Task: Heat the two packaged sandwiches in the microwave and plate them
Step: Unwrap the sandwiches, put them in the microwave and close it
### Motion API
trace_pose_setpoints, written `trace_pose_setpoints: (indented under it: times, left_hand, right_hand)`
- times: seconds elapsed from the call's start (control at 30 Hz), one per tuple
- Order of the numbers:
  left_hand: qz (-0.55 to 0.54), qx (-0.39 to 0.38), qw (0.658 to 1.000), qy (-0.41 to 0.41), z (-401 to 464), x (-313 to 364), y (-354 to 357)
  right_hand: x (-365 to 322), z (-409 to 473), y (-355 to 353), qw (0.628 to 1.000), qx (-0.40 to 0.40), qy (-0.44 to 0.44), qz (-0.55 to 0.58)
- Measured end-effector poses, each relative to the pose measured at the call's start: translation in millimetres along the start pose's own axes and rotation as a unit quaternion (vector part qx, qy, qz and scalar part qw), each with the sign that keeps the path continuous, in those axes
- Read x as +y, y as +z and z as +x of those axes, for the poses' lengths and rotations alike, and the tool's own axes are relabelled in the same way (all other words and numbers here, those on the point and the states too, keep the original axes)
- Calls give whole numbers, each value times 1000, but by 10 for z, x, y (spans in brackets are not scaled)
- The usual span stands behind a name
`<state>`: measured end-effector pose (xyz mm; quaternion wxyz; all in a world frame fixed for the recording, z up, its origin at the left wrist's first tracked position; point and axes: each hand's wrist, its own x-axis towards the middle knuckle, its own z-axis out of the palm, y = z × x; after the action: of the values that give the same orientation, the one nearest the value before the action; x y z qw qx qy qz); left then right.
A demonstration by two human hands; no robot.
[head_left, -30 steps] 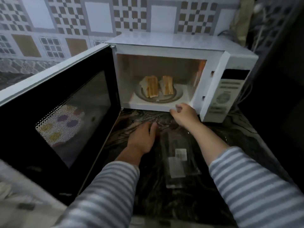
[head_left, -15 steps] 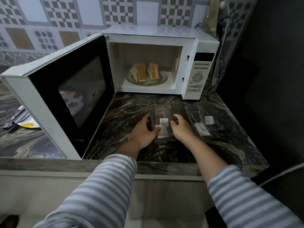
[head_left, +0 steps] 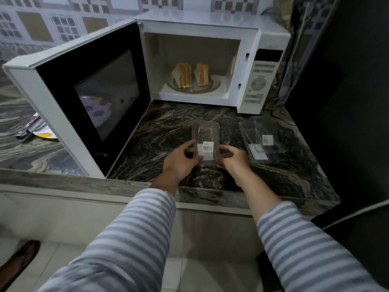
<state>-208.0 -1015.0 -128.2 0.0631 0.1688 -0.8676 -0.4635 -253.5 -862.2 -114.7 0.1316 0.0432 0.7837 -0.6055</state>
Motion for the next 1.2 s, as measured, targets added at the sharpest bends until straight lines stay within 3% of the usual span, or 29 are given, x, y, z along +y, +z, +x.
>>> trace_pose_setpoints:
  times: [0.3,0.4,0.53,0.67,0.8,0.93,1.2]
  left_hand:
    - [-19,-1,1000,-7,53,-1,64]
    - [7,3,1000,12,51,32,43]
    - [110,110,987,30,17,255,-12]
    - [146,178,963,138,71,637,42]
    - [121,98,962,224,109,1036,307]
    - [49,15,975,215,55,1208,668]
    - [55,-37,995,69,40,1118,1061]
  right_hand:
    - [-30,56,36,1000,8,13,-5]
    - [-45,33,29,998,13,-23,-61]
    - [-198,-46,-98,979,28,-97,-177]
    - [-493,-9,-419,971,67,-145,-179]
    - [-613,71,-817,946,152,-167,-232]
    - [-446,119,-1147,942,180,-114,-261]
    - [2,247,-1339,981,156,11,-117]
